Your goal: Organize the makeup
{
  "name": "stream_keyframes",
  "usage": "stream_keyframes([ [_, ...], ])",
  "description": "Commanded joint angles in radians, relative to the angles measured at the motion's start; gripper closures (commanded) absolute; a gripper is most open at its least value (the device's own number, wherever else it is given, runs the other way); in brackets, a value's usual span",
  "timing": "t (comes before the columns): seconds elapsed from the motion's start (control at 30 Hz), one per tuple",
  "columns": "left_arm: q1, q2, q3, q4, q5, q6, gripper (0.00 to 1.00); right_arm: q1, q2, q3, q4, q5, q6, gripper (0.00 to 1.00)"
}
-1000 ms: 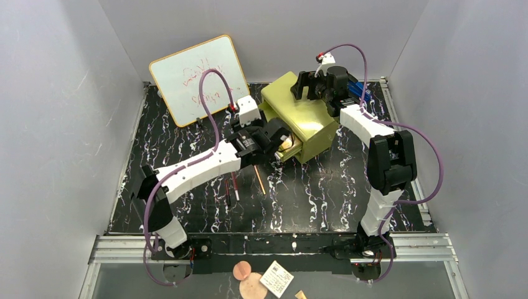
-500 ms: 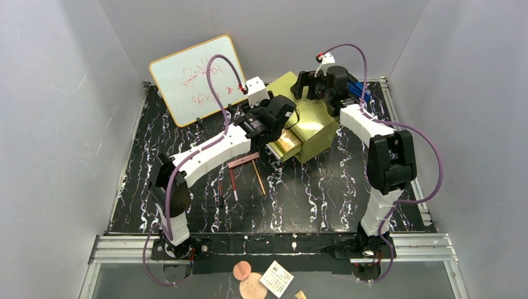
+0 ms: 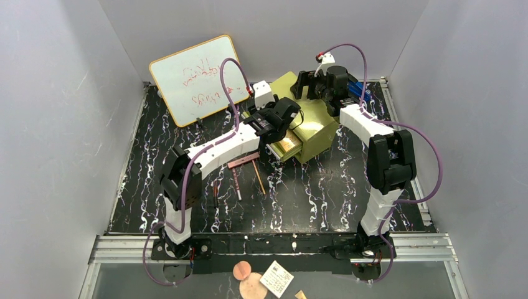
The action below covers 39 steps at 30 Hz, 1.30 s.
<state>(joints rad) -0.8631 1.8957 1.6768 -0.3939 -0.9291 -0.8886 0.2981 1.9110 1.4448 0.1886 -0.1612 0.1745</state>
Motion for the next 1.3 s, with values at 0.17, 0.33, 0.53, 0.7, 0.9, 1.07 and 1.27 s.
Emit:
stream_keyframes([
  [0.17,0.007,0.007,-0.025,0.081,-0.088,-0.024,1.0,0.009,0.174,-0.109,-0.418,0.022,-0.062,0.01],
  [0.33,0.009,0.023,-0.051,0.088,-0.106,-0.041,1.0,0.008,0.175,-0.108,-0.419,0.023,-0.063,0.01],
  [0.53,0.012,0.037,-0.07,0.088,-0.122,-0.063,1.0,0.009,0.178,-0.107,-0.423,0.023,-0.064,0.01],
  [0.7,0.013,0.052,-0.074,0.086,-0.123,-0.074,1.0,0.008,0.179,-0.107,-0.424,0.022,-0.066,0.01],
  [0.9,0.013,0.054,-0.077,0.074,-0.114,-0.099,1.0,0.009,0.182,-0.105,-0.427,0.02,-0.067,0.01],
  [1.07,0.013,0.045,-0.085,0.07,-0.093,-0.121,0.94,0.009,0.185,-0.103,-0.427,0.021,-0.067,0.01],
  [1.27,0.013,0.048,-0.075,0.068,-0.071,-0.13,0.81,0.009,0.184,-0.103,-0.429,0.019,-0.069,0.01],
])
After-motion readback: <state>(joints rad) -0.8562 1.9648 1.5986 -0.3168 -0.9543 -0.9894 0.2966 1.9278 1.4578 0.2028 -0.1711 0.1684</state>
